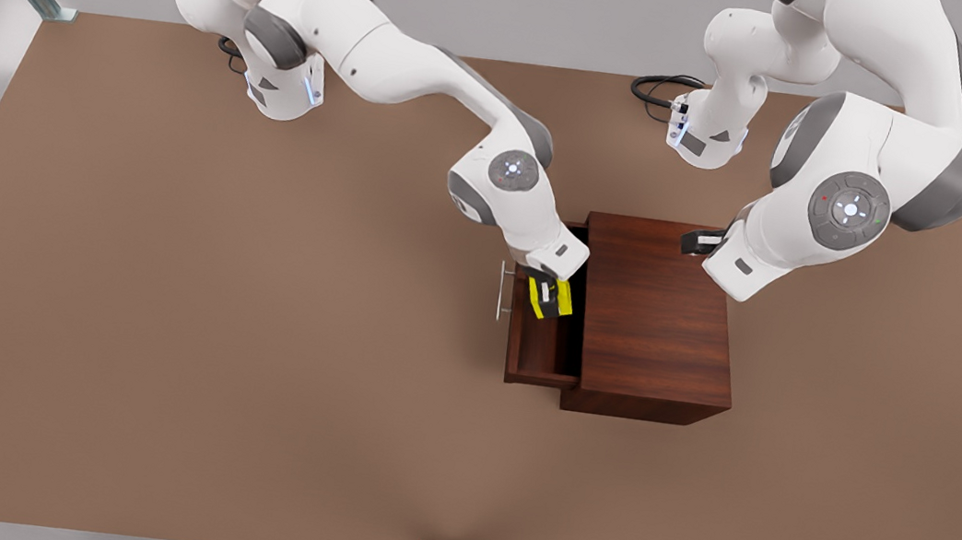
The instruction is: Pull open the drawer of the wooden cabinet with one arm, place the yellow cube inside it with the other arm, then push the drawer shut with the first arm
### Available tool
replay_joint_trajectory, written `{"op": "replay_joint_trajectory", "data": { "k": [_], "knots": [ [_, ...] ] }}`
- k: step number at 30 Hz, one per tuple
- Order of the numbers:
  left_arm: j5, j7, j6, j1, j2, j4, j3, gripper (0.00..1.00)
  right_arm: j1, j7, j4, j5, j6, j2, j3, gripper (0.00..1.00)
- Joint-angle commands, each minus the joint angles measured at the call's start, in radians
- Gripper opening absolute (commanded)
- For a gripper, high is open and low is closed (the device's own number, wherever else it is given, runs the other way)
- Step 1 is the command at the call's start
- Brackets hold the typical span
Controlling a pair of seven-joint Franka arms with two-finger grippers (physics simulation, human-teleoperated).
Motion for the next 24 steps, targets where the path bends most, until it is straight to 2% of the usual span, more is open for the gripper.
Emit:
{"op": "replay_joint_trajectory", "data": {
  "k": [1,3,4,5,9,11,13,14,15,16,18,19,20,23,24],
  "knots": [
    [0.003,0.038,-0.006,-0.001,-0.001,0.0,-0.001,1.0,0.001,0.067,0.001,-0.009,0.038,0.008,0.0,0.58],
    [0.003,0.038,-0.006,-0.001,-0.001,0.0,-0.001,1.0,0.006,0.078,0.001,-0.009,0.045,0.012,0.0,0.58],
    [0.003,0.038,-0.006,-0.001,-0.001,0.0,-0.001,1.0,0.009,0.084,0.002,-0.01,0.046,0.015,0.0,0.68],
    [0.003,0.038,-0.006,-0.001,-0.001,0.0,-0.001,1.0,0.009,0.083,0.001,-0.009,0.046,0.015,0.0,1.0],
    [0.005,0.038,-0.005,0.001,-0.001,0.0,-0.001,1.0,0.008,0.084,0.004,-0.007,0.046,0.015,0.0,1.0],
    [0.003,0.037,-0.006,-0.003,-0.001,0.002,-0.003,1.0,0.003,0.095,0.004,-0.007,0.006,-0.05,-0.001,1.0],
    [0.0,0.035,-0.012,0.001,-0.001,0.008,-0.03,1.0,-0.043,0.147,-0.001,0.0,-0.21,-0.199,-0.009,1.0],
    [-0.001,0.037,-0.012,0.001,0.0,0.008,-0.03,1.0,-0.135,0.15,-0.015,0.016,-0.385,-0.285,-0.011,1.0],
    [0.0,0.035,-0.008,0.002,0.008,0.008,-0.029,0.81,-0.251,0.19,-0.018,0.053,-0.533,-0.308,-0.012,1.0],
    [0.0,-0.079,-0.008,-0.022,0.022,0.008,-0.029,0.22,-0.377,0.244,-0.018,0.05,-0.678,-0.31,-0.012,1.0],
    [0.0,-0.523,0.061,-0.153,0.088,0.043,-0.029,0.21,-0.538,0.477,-0.018,0.043,-0.941,-0.324,-0.041,1.0],
    [-0.009,-0.688,0.083,-0.185,0.111,0.062,-0.029,0.21,-0.615,0.558,-0.018,0.048,-0.984,-0.322,-0.046,1.0],
    [-0.035,-1.108,0.15,-0.292,0.193,0.132,-0.029,0.21,-0.678,0.684,-0.028,0.036,-1.03,-0.374,-0.072,1.0],
    [-0.029,-1.912,0.517,-0.489,0.31,0.197,-0.007,0.21,-0.704,0.716,-0.197,-0.067,-1.016,-0.592,-0.092,1.0],
    [-0.032,-2.049,0.564,-0.559,0.312,0.207,0.051,0.21,-0.738,0.752,-0.272,-0.055,-1.01,-0.672,-0.09,1.0]
  ]
}}
